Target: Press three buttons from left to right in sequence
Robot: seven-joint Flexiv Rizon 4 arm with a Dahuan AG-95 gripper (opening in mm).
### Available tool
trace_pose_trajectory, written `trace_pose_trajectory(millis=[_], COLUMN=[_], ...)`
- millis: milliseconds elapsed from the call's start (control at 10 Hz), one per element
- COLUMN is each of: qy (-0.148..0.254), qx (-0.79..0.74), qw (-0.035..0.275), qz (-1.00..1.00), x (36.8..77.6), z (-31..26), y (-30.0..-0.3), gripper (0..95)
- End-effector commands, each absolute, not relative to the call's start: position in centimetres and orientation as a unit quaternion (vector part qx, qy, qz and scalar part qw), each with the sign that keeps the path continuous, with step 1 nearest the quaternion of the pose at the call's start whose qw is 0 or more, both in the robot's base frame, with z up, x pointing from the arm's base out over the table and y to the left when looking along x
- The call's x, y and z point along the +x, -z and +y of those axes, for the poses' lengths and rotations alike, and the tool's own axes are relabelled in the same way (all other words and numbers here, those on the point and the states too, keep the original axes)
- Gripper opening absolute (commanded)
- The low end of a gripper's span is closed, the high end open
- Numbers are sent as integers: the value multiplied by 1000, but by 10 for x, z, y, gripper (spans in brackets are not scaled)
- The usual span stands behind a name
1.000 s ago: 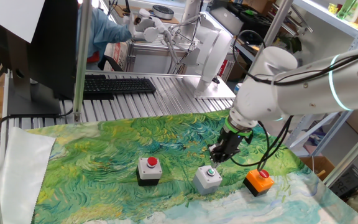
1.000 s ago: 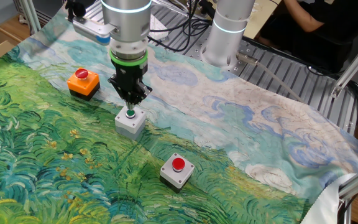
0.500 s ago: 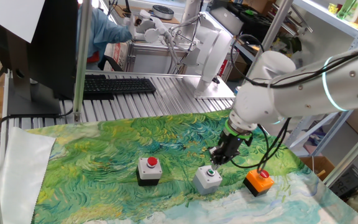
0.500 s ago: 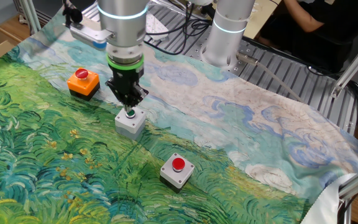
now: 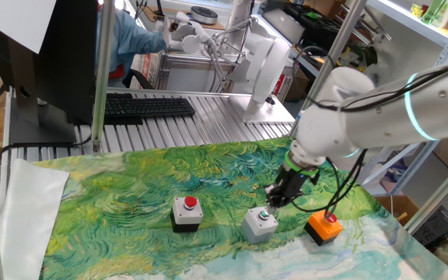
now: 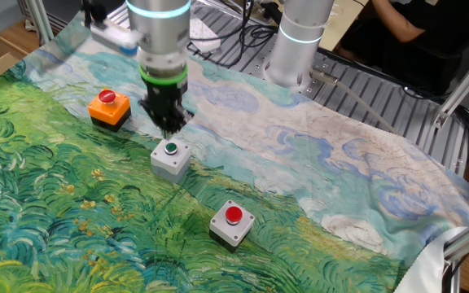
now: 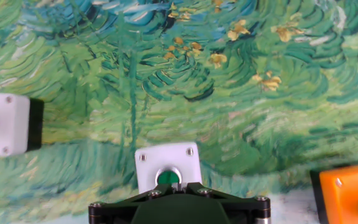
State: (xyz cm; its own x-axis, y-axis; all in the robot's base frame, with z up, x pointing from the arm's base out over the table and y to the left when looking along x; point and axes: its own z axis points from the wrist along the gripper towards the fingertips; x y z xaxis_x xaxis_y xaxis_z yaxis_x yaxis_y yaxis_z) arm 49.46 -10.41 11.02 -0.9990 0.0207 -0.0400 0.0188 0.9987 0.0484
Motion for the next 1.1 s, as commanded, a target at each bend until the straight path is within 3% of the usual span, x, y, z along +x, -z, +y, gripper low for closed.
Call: trace_pose_trajectory(millis=[100,1100], qy=[-21,-31], qx=[10,24], qw=[22,21], qz=[999,999], x=[496,494], z=[-105,-100], y=[-108,-111], gripper=[0,0])
